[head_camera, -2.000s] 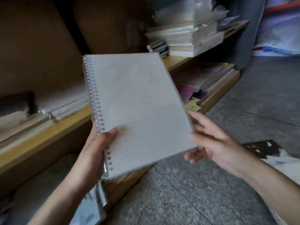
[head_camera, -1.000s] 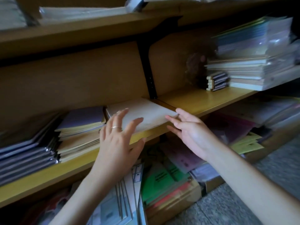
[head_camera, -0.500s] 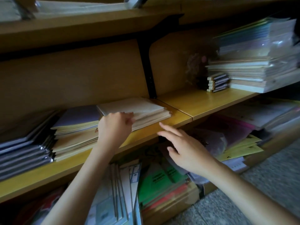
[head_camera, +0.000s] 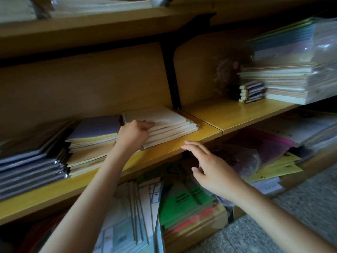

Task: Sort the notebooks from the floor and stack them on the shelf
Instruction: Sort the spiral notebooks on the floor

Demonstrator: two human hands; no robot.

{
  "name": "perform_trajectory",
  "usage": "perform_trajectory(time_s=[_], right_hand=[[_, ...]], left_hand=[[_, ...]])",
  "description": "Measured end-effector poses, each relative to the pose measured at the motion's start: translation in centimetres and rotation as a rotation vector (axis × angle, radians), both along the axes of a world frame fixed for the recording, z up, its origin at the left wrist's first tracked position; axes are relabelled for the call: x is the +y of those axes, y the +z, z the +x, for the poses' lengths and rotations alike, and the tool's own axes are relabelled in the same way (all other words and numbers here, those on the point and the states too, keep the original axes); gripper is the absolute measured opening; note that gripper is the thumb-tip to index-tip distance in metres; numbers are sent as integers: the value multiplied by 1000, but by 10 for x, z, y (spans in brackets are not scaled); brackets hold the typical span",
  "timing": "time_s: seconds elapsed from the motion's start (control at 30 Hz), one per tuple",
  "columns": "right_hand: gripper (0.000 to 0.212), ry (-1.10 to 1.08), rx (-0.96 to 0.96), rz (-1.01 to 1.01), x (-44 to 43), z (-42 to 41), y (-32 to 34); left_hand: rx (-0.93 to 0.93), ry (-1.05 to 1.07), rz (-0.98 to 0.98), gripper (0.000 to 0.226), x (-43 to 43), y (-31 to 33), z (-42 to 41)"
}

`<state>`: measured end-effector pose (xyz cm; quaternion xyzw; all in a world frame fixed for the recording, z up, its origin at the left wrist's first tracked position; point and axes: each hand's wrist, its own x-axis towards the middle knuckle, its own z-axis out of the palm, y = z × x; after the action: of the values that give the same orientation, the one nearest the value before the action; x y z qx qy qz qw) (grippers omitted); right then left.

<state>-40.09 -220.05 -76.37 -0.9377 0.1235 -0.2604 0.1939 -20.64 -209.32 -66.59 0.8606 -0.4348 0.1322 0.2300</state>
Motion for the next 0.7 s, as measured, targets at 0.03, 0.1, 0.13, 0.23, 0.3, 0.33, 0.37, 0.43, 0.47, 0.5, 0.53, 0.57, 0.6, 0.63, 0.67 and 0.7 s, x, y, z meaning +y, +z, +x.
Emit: perform_trajectory(time_s=[0.03,0.1,0.13,0.23,0.3,0.33,0.37,0.43,0.47,0.5,0.53,0.57,0.6,0.63,0.67,0.7], right_hand=[[60,-5,11,-6,0,0,0],[61,4,17,0,-1,0,-1],[62,33,18,27,-1,-1,-1],[53,171,-33,313,3,-12,4],[42,171,-101,423,11,-25,5],[38,164,-139,430,14,-33,4],[35,159,-171,444,17,-41,2],[34,136,-218,480,22,-60,-3],[33,115,-237,473,23,-71,-7],[33,91,-254,459,24,-83,-13],[32,62,-268,460,23,-96,-19],[31,32,-276,485,22,-111,-26],[30,1,-273,512,21,-126,-33],[29,-30,-267,529,20,-142,-39],[29,-68,-265,546,20,-159,-46],[31,-110,-271,569,19,-176,-53]], left_hand=[[-10,-3,-6,41,0,-2,0],[-15,-23,4,43,-1,-4,0],[-20,-42,30,44,-1,-5,1],[-64,-131,159,51,4,-4,3],[-171,-200,193,54,12,-5,-6],[-287,-262,163,51,16,-7,-16],[-392,-353,118,46,20,-10,-30],[-433,-568,68,38,26,-18,-62],[-404,-655,92,37,27,-24,-78],[-384,-721,139,37,26,-30,-94],[-379,-778,188,36,23,-38,-108],[-383,-831,230,34,19,-48,-121],[-380,-883,261,32,15,-58,-133],[-369,-929,281,31,11,-67,-145],[-354,-972,288,30,5,-75,-155],[-335,-1012,284,27,0,-83,-165]])
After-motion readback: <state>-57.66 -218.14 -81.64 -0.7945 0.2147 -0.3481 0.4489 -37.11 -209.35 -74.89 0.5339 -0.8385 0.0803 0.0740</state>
